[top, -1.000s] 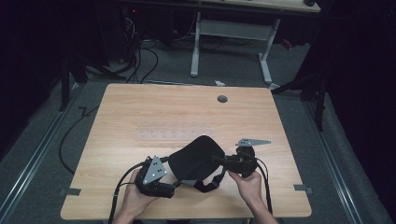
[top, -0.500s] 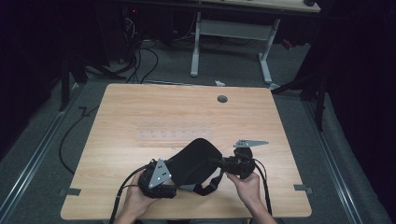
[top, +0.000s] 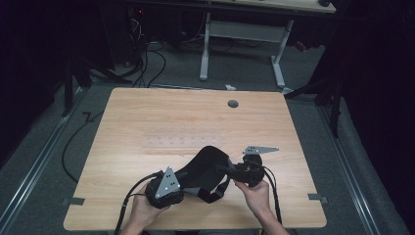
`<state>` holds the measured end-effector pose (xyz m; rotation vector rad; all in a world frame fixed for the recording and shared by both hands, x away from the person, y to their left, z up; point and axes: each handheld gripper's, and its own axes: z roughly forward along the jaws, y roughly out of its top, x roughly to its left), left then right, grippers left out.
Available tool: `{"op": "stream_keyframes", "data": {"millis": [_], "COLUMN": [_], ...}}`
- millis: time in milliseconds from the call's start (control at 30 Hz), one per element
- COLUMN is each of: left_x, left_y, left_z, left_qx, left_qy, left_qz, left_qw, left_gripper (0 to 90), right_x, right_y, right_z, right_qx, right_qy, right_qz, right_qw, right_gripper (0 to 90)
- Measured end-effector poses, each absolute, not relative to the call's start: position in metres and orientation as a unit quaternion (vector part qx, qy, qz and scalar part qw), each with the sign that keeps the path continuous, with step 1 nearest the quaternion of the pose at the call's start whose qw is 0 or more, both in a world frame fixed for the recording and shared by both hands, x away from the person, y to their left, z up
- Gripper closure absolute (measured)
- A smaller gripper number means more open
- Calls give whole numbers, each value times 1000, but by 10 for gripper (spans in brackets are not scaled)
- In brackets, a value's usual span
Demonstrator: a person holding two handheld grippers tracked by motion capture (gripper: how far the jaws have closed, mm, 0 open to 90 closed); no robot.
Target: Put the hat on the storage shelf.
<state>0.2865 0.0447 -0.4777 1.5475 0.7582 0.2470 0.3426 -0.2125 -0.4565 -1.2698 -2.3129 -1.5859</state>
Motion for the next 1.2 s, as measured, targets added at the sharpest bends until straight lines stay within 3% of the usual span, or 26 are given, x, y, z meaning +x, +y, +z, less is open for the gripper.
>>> {"op": "stream_keyframes", "data": {"millis": [267, 333, 467, 633, 867, 1200], "left_x": [279, 278, 280, 284, 285, 288], "left_y": [49, 47, 46, 49, 57, 66], "left_z": [-466, -466, -467, -468, -464, -458], "left_qx": [683, 686, 689, 683, 671, 650], "left_qy": [303, 300, 305, 318, 334, 349], "left_qz": [50, 50, 44, 41, 23, 7], "left_qw": [663, 661, 656, 656, 662, 675], "left_gripper": [862, 866, 867, 867, 867, 868], "right_x": [347, 349, 350, 347, 342, 343], "right_y": [-210, -209, -210, -224, -249, -269], "right_z": [-458, -459, -459, -458, -468, -500], "right_qx": [-417, -416, -420, -428, -455, -484], "right_qy": [-747, -745, -740, -726, -715, -741], "right_qz": [-518, -521, -525, -539, -529, -434], "right_qw": [31, 27, 21, -1, -45, -169], "right_gripper": [716, 692, 559, 479, 456, 423]}}
